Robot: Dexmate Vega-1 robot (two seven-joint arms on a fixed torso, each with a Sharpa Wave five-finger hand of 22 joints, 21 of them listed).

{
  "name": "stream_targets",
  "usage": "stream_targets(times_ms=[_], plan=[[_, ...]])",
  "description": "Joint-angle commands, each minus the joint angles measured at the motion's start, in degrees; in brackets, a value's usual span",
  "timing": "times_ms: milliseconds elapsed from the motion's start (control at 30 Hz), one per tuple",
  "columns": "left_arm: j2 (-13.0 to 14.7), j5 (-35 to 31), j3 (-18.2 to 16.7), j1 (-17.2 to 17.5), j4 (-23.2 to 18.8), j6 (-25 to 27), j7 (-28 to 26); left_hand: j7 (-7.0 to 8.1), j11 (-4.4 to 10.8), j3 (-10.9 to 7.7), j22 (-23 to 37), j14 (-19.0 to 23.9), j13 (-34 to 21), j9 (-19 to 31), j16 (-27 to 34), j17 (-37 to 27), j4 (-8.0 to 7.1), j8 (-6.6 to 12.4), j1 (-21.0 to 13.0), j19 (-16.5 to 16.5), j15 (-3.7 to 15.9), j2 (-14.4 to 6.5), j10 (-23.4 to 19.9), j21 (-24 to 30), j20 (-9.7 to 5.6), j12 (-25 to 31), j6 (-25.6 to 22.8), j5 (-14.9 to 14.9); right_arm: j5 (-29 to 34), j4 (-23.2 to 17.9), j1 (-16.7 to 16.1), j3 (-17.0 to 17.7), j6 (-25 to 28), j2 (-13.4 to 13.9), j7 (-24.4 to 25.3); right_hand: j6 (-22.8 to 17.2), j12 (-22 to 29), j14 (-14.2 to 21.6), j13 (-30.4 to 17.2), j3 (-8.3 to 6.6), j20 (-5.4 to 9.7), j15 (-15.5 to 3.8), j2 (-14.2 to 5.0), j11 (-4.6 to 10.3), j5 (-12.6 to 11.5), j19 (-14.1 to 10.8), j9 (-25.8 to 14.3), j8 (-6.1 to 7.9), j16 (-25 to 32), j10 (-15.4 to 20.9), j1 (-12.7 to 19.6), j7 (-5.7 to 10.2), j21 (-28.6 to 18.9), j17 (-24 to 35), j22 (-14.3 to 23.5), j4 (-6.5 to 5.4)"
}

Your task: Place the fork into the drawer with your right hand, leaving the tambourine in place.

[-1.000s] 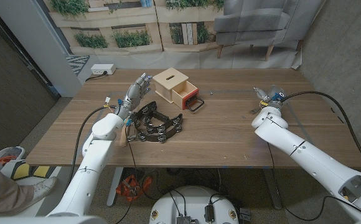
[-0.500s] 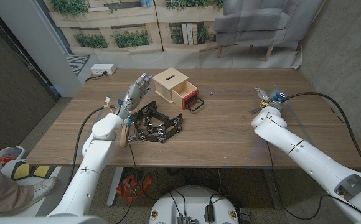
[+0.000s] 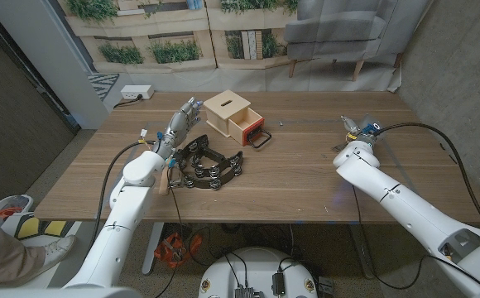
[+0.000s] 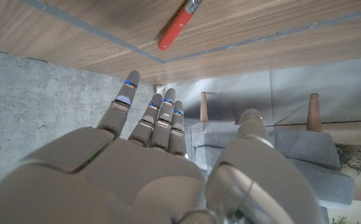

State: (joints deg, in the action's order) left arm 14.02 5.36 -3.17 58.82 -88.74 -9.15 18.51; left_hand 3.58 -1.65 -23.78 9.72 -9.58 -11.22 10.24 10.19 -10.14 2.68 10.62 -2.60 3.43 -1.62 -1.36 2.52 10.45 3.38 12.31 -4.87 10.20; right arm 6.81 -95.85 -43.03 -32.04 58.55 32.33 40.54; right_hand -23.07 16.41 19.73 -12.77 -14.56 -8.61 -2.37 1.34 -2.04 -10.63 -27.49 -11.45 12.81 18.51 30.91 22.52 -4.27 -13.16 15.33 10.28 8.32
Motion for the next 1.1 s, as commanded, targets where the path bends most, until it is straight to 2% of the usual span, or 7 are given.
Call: stream_targets(times_ms=[33,167,333,400,500,600,1100], plan=[[-0.09,-0.18,0.13,0.17,-0.34,0.12,-0.18,0.09,-0.15,-0.14,0.30,-0.84,-0.08,0.13,0.28,-0.17,0.25,0.15,0.00,0.38,-0.33,-0.41,-0.34,0.47,-0.09,0.32,-0.46,0.04,-0.10,1.07,0.54,0.63,1.79,-1.59,1.10,-1.40,0.29,1.22,-0.07,0.32,0.50,-0.81,0.16,-0.28,-0.23,-1.29,-0.05,0.59,0.68,1.00,0.37,-0.07,-0.44,0.30,0.10,0.00],[-0.12,-0.21,0.07,0.47,-0.75,0.32,-0.31,0.09,-0.07,-0.14,0.30,-0.89,-0.08,0.13,0.27,-0.17,0.26,0.16,0.00,0.38,-0.32,-0.43,-0.39,0.47,-0.07,0.33,-0.49,0.05,-0.21,1.26,0.69,0.68,2.12,-1.81,1.04,-1.88,0.38,1.93,0.03,0.49,0.75,-0.78,0.30,-0.85,-0.27,-1.83,-0.03,0.67,0.96,1.54,0.37,-0.16,-0.54,0.38,0.11,-0.06],[-0.15,-0.29,0.01,0.87,-1.23,0.46,-0.51,0.17,-0.30,-0.13,0.30,-0.90,-0.09,0.13,0.28,-0.17,0.28,0.16,0.01,0.39,-0.35,-0.43,-0.27,0.48,-0.11,0.28,-0.51,0.04,-0.42,1.71,1.34,0.08,2.93,-1.69,-0.04,-1.99,0.06,2.17,0.10,0.59,0.67,-0.63,0.33,-0.75,-0.31,-2.12,-0.02,0.62,1.06,0.96,0.39,-0.31,-0.56,0.46,0.12,-0.11],[-0.16,-0.30,-0.05,1.04,-1.42,0.51,-0.60,0.10,-0.22,-0.12,0.30,-0.90,-0.09,0.13,0.29,-0.17,0.28,0.17,0.02,0.40,-0.30,-0.43,-0.27,0.48,-0.07,0.28,-0.53,0.04,-0.64,1.79,1.53,-0.06,2.84,-1.47,-0.68,-2.56,-0.12,2.24,0.13,0.71,0.63,-0.57,0.31,-0.70,-0.33,-2.25,-0.01,0.77,1.10,0.61,0.24,0.24,-0.55,0.56,0.13,-0.25],[-0.15,-0.35,-0.12,1.24,-1.64,0.52,-0.70,0.06,-0.15,-0.12,0.30,-0.89,-0.09,0.13,0.30,-0.17,0.29,0.16,0.02,0.40,-0.27,-0.44,-0.35,0.49,-0.07,0.31,-0.52,0.04,-0.83,2.11,2.01,-0.47,2.98,-1.20,-1.58,-2.72,-0.36,2.58,0.20,0.78,1.60,-0.48,0.20,-0.60,-0.45,-3.97,0.02,0.64,1.26,0.31,0.51,0.39,-1.09,0.73,0.18,-0.25],[-0.17,-0.31,-0.14,1.31,-1.71,0.57,-0.70,0.07,-0.10,-0.12,0.30,-0.90,-0.09,0.13,0.30,-0.17,0.30,0.16,0.03,0.41,-0.34,-0.45,-0.38,0.49,-0.06,0.32,-0.53,0.04,-0.79,2.35,2.23,-0.65,2.97,-1.27,-1.71,-2.71,-0.56,2.89,0.23,0.84,1.90,-0.31,0.17,-0.62,-0.49,-4.44,0.03,0.55,1.41,-0.06,0.58,0.42,-1.21,0.81,0.21,-0.27],[-0.34,-0.19,-0.18,1.21,-1.14,-0.07,-0.73,0.12,-0.19,-0.10,0.30,-0.94,-0.09,0.13,0.31,-0.17,0.34,0.14,0.03,0.43,-0.37,-0.47,-0.17,0.50,-0.04,0.24,-0.50,0.03,-0.36,3.31,3.28,-1.41,4.39,-1.84,-1.85,-4.86,-0.38,3.90,0.36,1.14,1.90,0.11,0.14,-1.12,-0.59,-4.78,0.04,1.06,1.86,0.99,0.78,0.43,-1.07,1.15,0.27,-0.37]])
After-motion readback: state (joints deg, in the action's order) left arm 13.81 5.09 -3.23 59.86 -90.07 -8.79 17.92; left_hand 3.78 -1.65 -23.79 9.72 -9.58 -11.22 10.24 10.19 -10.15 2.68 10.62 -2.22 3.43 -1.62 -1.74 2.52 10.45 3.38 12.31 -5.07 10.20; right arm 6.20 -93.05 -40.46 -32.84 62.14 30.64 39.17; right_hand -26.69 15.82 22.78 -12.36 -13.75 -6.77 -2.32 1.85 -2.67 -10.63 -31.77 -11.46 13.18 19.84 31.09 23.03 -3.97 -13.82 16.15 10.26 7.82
